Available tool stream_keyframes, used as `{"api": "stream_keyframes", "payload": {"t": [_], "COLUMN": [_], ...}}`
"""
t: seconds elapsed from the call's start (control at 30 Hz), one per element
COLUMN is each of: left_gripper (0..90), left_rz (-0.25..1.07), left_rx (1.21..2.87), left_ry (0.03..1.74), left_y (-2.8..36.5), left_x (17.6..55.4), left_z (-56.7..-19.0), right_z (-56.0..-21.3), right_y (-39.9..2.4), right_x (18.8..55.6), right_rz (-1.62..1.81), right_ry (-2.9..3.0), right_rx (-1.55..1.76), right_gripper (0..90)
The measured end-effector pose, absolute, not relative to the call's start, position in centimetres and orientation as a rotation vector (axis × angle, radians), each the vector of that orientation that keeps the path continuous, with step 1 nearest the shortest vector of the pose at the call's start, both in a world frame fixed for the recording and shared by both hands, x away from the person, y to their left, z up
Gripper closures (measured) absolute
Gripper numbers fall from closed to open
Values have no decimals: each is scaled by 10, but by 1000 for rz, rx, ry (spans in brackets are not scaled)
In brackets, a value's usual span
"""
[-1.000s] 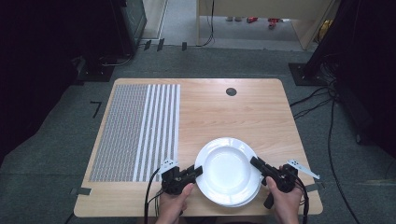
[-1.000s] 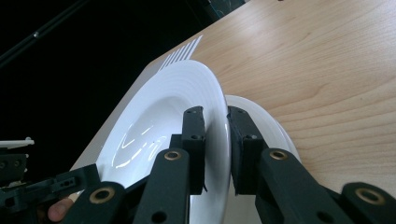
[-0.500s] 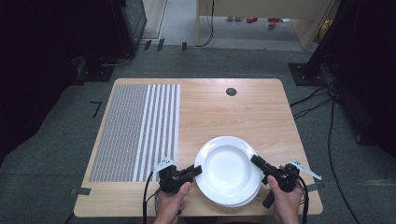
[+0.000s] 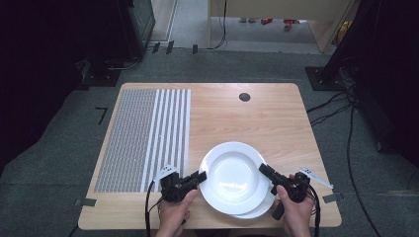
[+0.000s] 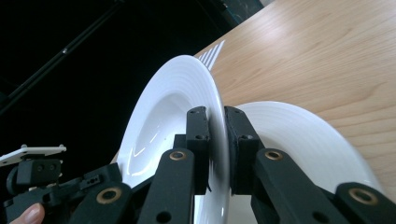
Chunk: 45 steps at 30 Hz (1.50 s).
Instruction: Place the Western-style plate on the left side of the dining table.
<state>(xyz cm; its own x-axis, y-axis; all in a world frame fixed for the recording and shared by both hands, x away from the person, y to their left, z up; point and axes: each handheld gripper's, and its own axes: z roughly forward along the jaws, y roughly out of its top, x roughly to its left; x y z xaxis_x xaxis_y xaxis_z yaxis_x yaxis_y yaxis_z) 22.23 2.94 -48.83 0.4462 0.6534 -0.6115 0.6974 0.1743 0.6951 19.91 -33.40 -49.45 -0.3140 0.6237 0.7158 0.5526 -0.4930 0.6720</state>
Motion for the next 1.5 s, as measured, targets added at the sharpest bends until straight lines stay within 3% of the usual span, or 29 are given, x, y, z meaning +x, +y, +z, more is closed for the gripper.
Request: {"api": "stream_keyframes", "payload": {"t": [0.47, 0.83, 1.5], "left_gripper": [788, 786, 780], "left_rz": [-6, 51, 108], "left_rx": [1442, 1405, 1347], "left_ry": [1251, 1298, 1360], "left_y": [71, 122, 178], "left_x": [232, 245, 264], "left_z": [-465, -449, -434], "right_z": [-480, -470, -452], "right_y": [-296, -248, -185], "right_x": [224, 253, 295], "right_rz": [2003, 2036, 2046], "right_ry": [1663, 1744, 1842], "right_rx": [1772, 1782, 1785], "right_gripper": [817, 822, 826]}}
